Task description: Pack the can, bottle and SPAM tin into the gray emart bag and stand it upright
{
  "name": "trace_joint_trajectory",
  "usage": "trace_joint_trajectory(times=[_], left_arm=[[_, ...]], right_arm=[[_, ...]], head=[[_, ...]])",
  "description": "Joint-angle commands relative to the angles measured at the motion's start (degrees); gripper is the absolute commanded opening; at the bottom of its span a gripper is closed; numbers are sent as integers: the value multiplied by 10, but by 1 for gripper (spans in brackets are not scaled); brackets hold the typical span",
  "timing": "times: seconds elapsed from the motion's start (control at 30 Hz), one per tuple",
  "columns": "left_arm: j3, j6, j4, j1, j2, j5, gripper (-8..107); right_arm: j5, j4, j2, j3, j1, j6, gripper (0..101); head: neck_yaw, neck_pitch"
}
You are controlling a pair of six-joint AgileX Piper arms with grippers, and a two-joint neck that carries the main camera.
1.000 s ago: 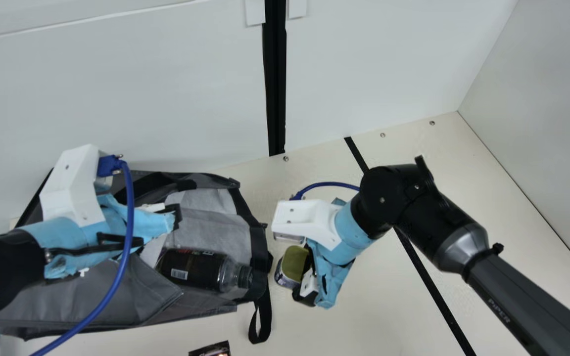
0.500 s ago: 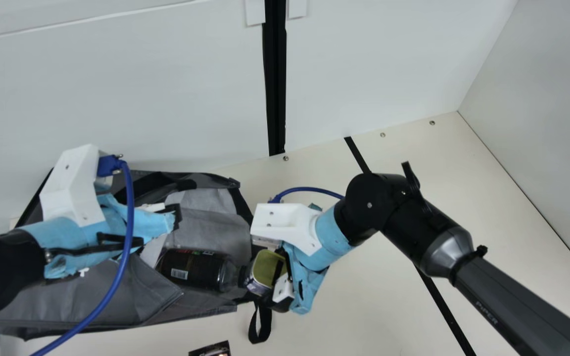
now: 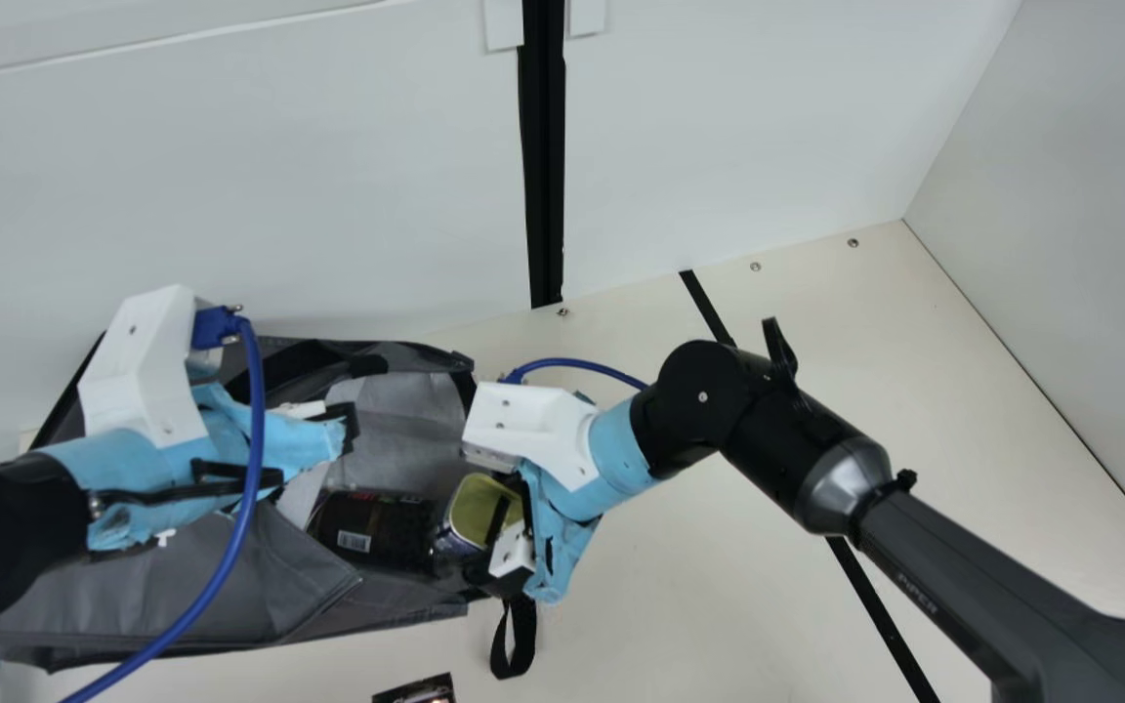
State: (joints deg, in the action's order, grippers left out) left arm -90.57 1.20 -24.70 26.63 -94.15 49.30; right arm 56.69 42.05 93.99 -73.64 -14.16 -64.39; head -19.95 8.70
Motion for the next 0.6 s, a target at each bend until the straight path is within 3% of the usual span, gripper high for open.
trace_joint_trajectory(times=[0.0,0.57], left_arm=[[0,0,0,0,0,0,-8],[0,0,0,0,0,0,-8]], right_arm=[[-3,13,4,-3,-1,-5,0],[-55,94,68,-47,-31,-39,0]], head=[[0,13],[0,13]])
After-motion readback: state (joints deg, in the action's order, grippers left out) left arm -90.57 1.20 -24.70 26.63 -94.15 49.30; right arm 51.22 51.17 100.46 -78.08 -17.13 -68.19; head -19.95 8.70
